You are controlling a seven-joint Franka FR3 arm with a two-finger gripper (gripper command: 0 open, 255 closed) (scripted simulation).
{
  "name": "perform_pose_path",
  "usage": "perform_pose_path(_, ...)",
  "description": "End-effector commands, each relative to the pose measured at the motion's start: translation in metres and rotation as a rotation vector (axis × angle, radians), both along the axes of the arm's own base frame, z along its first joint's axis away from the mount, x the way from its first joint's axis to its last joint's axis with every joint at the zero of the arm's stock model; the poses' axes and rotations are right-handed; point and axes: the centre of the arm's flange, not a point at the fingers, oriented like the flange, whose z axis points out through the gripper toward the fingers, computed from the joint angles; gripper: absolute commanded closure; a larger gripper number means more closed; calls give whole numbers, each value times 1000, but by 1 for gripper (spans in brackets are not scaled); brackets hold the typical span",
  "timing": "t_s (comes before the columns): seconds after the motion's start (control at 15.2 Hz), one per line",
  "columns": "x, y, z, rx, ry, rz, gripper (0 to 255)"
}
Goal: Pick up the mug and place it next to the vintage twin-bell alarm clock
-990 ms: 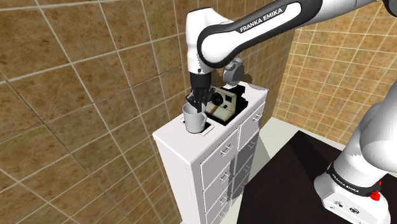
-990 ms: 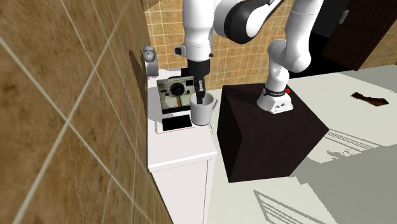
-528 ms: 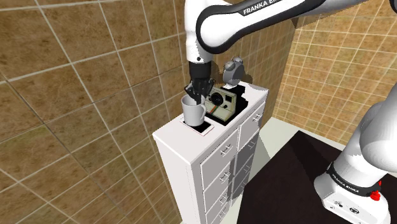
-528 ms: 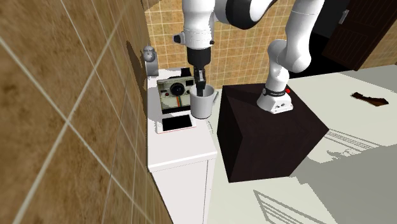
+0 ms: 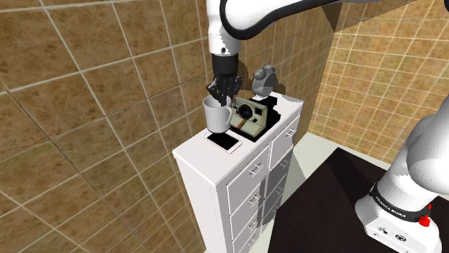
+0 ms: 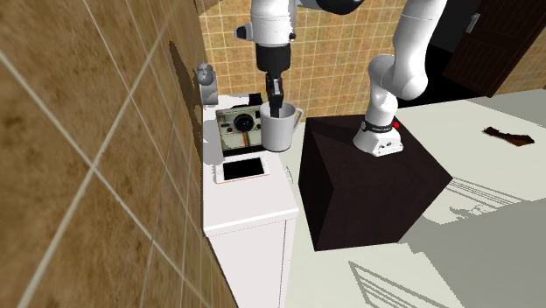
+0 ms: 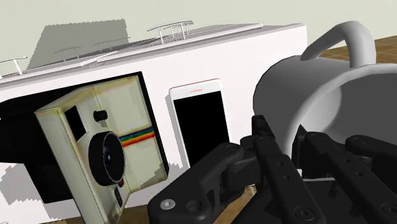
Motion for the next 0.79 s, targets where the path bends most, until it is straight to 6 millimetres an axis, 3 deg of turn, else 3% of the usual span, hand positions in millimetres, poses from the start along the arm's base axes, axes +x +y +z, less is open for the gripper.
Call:
perform_pose_path(0.0,0,0,11,0,0,0,255)
perform_pose_path(0.73,0,0,69,0,0,0,255)
